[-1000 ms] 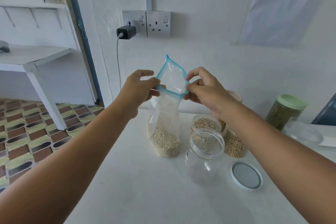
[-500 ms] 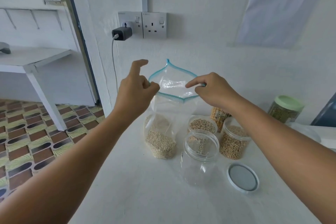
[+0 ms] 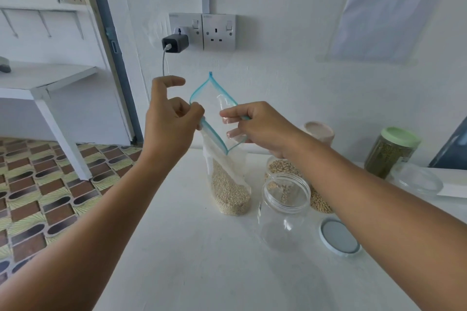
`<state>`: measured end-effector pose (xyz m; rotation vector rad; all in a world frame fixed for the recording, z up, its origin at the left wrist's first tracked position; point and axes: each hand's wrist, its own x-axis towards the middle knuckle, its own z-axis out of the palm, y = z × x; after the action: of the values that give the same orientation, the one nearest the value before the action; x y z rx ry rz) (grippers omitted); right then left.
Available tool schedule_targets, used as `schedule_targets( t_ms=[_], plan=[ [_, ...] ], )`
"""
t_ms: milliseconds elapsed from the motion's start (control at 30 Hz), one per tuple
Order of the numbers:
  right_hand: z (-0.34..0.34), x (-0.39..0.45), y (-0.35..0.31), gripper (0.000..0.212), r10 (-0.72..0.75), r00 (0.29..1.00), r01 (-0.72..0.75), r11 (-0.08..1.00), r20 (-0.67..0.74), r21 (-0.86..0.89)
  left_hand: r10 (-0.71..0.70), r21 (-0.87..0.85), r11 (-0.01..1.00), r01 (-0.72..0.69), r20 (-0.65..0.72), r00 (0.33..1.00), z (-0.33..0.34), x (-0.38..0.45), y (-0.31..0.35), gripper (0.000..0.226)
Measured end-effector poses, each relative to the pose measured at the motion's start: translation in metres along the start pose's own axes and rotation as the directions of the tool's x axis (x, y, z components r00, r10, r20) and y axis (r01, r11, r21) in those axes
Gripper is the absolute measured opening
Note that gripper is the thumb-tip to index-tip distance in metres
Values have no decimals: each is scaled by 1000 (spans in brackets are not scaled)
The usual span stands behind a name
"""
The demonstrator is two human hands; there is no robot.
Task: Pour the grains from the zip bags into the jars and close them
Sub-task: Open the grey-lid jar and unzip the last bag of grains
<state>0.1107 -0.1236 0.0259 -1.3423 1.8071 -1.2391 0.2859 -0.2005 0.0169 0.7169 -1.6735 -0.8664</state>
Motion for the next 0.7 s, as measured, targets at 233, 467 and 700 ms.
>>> schedule_targets(
  t_ms=[233, 467, 700],
  plan=[
    [-2, -26, -21, 41, -37, 998, 37, 999, 47, 3, 61, -52, 997, -57, 76, 995, -19, -28, 18, 40],
    [-32, -21, -42, 23, -51, 998, 56, 989, 45, -135, -17, -233, 971, 53, 155, 988, 4, -50, 15, 38],
    [-20, -8, -73, 23, 78, 934, 57, 931, 349, -360, -29, -283, 955, 86, 200, 979, 27, -63, 6, 36]
  ],
)
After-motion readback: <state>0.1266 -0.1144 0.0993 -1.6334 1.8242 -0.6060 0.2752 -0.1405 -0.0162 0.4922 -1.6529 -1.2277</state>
